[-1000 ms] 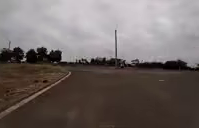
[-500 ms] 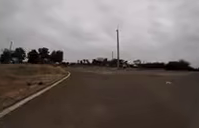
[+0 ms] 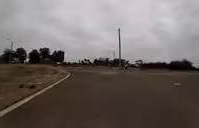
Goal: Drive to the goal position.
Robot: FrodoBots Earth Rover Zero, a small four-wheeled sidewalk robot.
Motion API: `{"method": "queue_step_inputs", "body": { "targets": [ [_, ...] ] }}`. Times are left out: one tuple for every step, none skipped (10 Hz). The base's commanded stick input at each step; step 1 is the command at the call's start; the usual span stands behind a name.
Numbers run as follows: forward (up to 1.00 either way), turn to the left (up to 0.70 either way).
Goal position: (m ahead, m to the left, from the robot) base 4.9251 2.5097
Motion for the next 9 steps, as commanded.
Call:
{"method": "queue_step_inputs", "body": {
  "targets": [
    [0.85,0.00],
    [0.85,0.00],
    [0.85,0.00],
    [0.85,0.00],
    [0.85,0.00],
    [0.85,0.00],
    [0.85,0.00],
    [0.85,0.00],
    [0.85,0.00]
  ]
}}
